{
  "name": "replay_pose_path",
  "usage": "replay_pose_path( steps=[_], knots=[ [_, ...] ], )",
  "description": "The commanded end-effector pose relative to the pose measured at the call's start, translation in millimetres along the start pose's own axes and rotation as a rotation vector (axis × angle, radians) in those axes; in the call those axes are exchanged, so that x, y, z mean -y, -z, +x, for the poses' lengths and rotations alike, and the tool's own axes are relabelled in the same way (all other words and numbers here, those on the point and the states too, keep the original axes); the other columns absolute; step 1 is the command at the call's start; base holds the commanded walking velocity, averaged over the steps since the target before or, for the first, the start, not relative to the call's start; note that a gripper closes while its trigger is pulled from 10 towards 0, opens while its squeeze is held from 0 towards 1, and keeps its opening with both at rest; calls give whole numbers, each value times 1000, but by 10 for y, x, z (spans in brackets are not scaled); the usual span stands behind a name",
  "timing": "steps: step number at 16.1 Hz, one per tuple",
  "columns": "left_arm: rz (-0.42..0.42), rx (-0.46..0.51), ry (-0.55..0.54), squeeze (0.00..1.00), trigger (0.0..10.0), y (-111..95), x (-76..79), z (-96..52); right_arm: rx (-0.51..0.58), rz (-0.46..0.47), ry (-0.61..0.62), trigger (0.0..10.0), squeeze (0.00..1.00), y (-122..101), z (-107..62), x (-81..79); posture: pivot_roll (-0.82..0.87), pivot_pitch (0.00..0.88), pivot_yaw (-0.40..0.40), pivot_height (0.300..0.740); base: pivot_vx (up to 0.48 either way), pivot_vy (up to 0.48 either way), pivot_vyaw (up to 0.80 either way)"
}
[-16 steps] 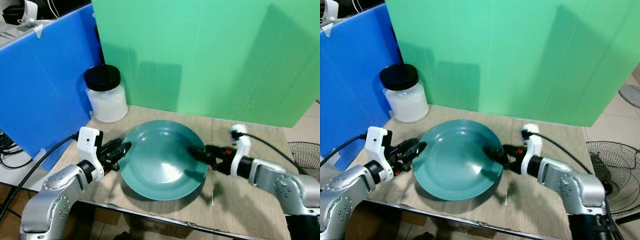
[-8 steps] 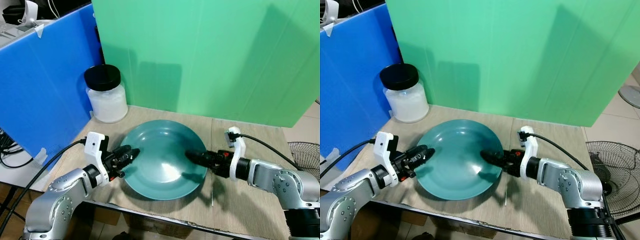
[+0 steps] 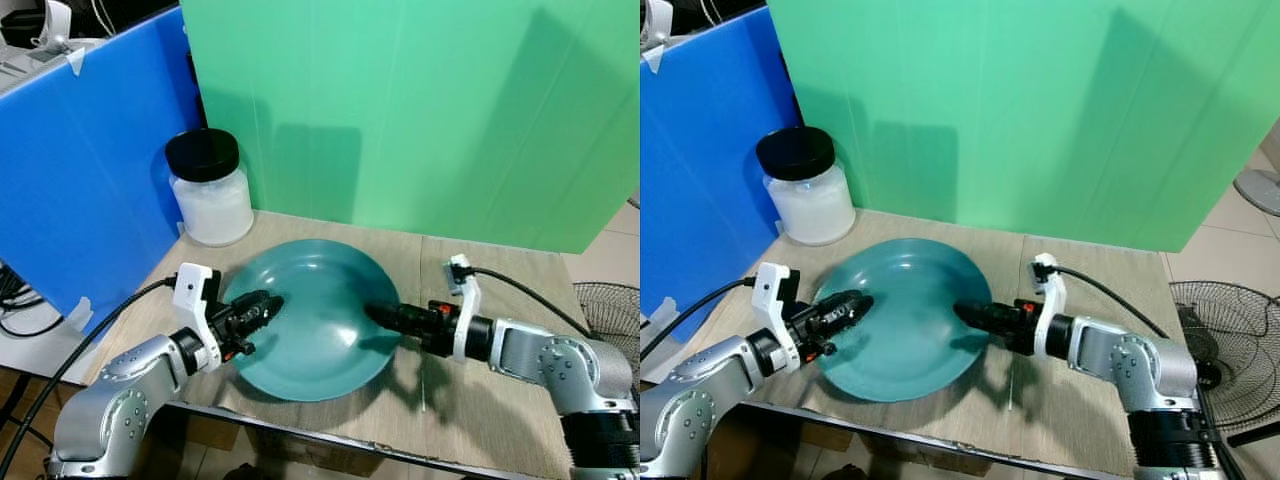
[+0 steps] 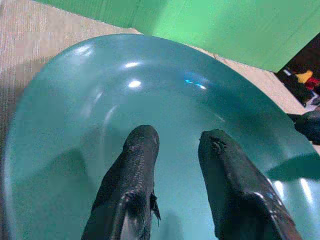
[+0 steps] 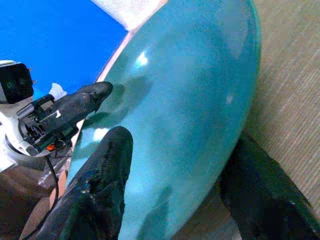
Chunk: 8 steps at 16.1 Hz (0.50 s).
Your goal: Setting the table
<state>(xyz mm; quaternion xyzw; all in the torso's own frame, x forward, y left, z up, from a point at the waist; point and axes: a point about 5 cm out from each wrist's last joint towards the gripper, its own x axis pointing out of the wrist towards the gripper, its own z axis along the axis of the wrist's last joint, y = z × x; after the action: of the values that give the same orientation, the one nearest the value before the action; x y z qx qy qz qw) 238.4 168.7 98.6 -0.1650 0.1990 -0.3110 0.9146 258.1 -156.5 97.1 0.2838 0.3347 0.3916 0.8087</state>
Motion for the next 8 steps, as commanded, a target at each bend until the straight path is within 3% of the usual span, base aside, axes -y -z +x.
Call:
replay_pose_path(
  steps=[1, 2, 3, 8],
  knots=[
    [2, 10, 20, 0, 1882, -18, 36, 3, 32, 14, -23, 0, 0, -26, -20, -1, 78, 0, -21, 740, 0, 0, 0],
    [-1, 15, 24, 0, 1882, -22, 40, 4, 33, 18, -25, 0, 0, -21, -19, -2, 78, 0, -21, 740, 0, 0, 0],
    [-9, 33, 36, 0, 0, -41, 52, 1, 41, 29, -31, 0, 0, -13, -16, -4, 78, 0, -20, 740, 0, 0, 0],
    [-13, 54, 67, 0, 0, -84, 83, 0, 69, 57, -16, 0, 0, -2, -20, 28, 77, 0, -16, 740, 0, 0, 0]
  ],
)
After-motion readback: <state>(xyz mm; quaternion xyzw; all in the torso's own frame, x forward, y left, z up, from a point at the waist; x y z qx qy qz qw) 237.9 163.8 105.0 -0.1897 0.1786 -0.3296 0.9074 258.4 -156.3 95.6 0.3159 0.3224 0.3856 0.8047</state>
